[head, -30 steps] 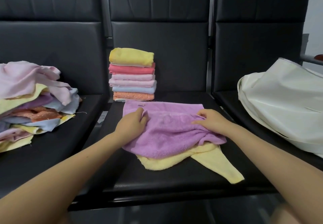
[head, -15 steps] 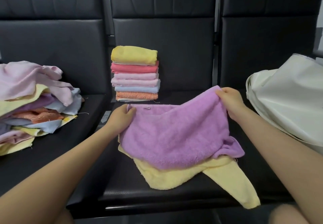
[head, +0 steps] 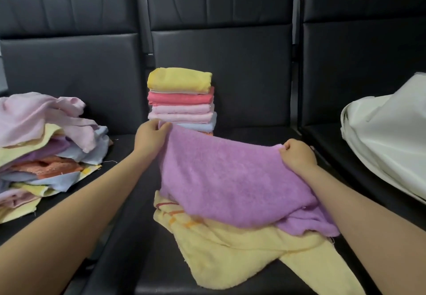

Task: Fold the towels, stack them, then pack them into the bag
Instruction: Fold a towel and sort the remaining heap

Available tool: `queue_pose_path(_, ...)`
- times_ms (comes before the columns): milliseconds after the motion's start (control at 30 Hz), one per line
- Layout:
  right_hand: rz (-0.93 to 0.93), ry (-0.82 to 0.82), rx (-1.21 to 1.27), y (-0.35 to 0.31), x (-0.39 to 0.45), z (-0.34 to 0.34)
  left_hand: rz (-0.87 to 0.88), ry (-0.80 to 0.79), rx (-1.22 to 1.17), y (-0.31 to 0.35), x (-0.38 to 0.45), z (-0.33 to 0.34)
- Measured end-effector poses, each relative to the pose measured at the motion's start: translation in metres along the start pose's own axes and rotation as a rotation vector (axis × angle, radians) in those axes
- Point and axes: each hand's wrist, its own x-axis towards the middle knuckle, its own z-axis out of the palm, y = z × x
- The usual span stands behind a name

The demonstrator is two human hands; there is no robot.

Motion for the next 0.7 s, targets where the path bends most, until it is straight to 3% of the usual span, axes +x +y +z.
queue_pose_path(267,0.091,0.1,-0.08,0.007,0.007,0.009,0.065,-0.26,0.454,-0.037,0.009,0.056)
queue_pose_path(400,0.083,0.052,-0.104,0.008,0.009,0.01,0.061,-0.28,0.456,-0.048,0.006,0.057)
queue_pose_path(567,0.06,-0.074,-0.103,0.011,0.01,0.004,0.05,-0.512,0.52,-0.035,0.01,0.037)
queue_pose_path(700,-0.022,-0.122,-0.021,0.012,0.0,-0.006,0.082,-0.533,0.575,-0.027,0.002,0.031)
